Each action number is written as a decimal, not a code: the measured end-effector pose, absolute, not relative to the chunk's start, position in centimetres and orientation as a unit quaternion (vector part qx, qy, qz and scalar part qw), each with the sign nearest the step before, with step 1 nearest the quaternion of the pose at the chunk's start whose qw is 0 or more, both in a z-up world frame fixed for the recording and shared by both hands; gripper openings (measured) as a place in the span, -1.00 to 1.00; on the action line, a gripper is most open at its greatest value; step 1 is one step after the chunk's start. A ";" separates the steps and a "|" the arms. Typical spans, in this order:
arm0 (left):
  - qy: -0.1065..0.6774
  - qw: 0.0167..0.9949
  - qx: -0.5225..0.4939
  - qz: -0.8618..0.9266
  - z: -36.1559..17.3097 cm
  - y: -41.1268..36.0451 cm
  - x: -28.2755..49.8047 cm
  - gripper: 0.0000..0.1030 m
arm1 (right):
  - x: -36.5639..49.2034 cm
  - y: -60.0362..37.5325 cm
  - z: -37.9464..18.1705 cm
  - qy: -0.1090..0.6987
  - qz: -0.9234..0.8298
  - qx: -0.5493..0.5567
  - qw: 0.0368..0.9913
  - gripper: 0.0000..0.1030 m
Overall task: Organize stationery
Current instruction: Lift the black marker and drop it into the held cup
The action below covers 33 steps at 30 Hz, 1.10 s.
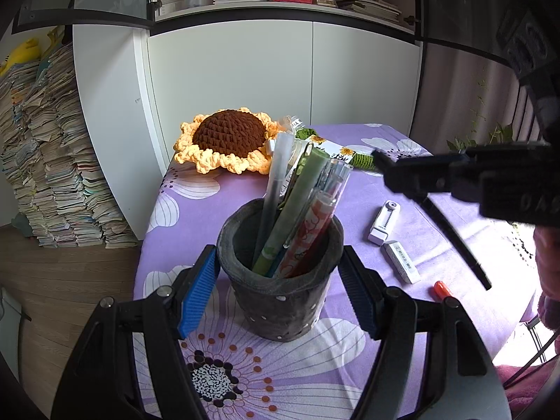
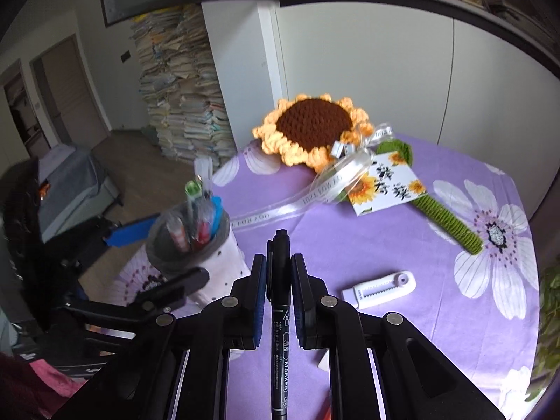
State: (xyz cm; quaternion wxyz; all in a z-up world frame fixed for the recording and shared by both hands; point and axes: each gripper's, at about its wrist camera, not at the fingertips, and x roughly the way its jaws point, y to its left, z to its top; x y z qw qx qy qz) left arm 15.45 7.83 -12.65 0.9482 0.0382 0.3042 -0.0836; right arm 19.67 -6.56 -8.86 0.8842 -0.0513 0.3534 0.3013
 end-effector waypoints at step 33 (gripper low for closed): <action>0.308 0.947 0.023 -0.092 -12.7 8.4 15.3 0.34 | 23.1 0.0 -5.1 0.215 0.479 0.086 0.847 -0.72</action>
